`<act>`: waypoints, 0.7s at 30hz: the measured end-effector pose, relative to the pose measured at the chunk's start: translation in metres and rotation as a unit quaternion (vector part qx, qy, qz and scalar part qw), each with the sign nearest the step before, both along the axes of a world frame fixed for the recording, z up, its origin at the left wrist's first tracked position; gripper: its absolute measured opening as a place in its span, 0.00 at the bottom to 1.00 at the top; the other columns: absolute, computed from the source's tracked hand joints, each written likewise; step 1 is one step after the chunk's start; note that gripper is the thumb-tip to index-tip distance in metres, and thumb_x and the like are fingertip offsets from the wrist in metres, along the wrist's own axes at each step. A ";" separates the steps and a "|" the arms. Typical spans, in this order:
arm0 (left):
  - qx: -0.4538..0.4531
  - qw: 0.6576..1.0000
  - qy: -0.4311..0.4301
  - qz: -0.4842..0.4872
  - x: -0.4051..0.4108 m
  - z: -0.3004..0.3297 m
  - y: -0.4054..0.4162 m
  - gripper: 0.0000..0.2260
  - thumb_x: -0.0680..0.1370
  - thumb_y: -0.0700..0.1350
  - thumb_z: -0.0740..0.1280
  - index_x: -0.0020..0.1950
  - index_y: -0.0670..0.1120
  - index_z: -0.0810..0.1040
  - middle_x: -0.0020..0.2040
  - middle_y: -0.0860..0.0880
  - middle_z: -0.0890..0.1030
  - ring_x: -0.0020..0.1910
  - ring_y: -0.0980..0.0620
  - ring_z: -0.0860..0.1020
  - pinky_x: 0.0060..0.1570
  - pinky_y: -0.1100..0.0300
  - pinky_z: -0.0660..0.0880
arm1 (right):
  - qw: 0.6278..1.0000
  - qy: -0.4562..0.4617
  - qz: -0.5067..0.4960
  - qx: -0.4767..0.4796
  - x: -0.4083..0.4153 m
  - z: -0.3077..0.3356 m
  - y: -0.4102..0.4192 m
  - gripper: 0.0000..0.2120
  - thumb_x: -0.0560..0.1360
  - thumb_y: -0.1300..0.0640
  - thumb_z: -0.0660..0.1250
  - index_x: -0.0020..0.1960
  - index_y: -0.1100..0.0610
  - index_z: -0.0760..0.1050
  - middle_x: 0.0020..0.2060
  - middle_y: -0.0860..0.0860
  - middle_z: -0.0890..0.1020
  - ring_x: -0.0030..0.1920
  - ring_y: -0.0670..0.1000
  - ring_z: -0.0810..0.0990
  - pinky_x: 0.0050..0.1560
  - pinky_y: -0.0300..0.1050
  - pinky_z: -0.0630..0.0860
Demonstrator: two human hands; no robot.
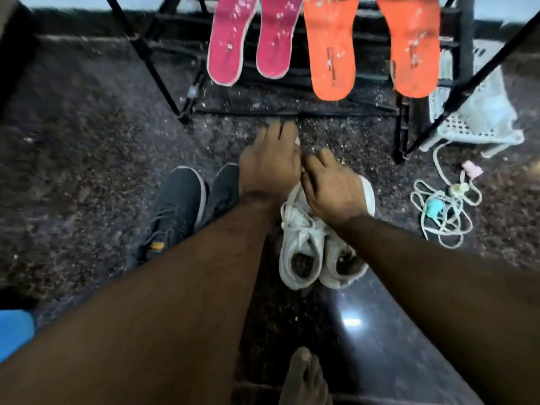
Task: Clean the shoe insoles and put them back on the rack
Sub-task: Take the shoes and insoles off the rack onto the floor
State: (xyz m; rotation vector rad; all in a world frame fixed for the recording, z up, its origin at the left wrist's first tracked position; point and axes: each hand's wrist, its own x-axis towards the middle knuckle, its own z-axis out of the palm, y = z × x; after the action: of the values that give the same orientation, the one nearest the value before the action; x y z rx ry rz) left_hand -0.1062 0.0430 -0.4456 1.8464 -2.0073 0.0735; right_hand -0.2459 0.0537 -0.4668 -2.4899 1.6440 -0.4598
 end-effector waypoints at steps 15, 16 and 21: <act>-0.019 0.995 0.024 0.099 -0.031 0.035 0.131 0.12 0.83 0.48 0.57 0.62 0.44 0.71 0.59 0.42 0.75 0.58 0.40 0.76 0.54 0.43 0.73 | 0.995 -0.012 -0.036 -0.087 -0.038 0.072 0.081 0.14 0.81 0.45 0.56 0.57 0.54 0.71 0.57 0.55 0.72 0.50 0.63 0.80 0.41 0.54 0.72; -0.020 0.995 0.015 0.094 -0.034 0.036 0.155 0.12 0.83 0.49 0.57 0.62 0.44 0.70 0.59 0.42 0.75 0.59 0.39 0.76 0.54 0.43 0.72 | 0.995 -0.012 -0.030 -0.099 -0.043 0.070 0.106 0.15 0.81 0.45 0.55 0.58 0.54 0.71 0.56 0.55 0.72 0.50 0.63 0.80 0.42 0.54 0.73; 0.007 0.999 -0.039 0.036 -0.045 0.061 0.228 0.15 0.83 0.53 0.58 0.62 0.44 0.69 0.60 0.42 0.75 0.60 0.38 0.76 0.54 0.44 0.71 | 0.994 -0.003 -0.032 -0.106 -0.066 0.083 0.187 0.15 0.81 0.43 0.55 0.59 0.52 0.71 0.54 0.52 0.71 0.48 0.60 0.80 0.40 0.52 0.72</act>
State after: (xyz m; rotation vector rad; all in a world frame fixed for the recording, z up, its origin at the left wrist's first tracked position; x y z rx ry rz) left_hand -0.1513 0.2712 -0.3842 1.9525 -1.9981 0.1552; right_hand -0.3119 0.2412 -0.3837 -2.5843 1.7620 -0.6818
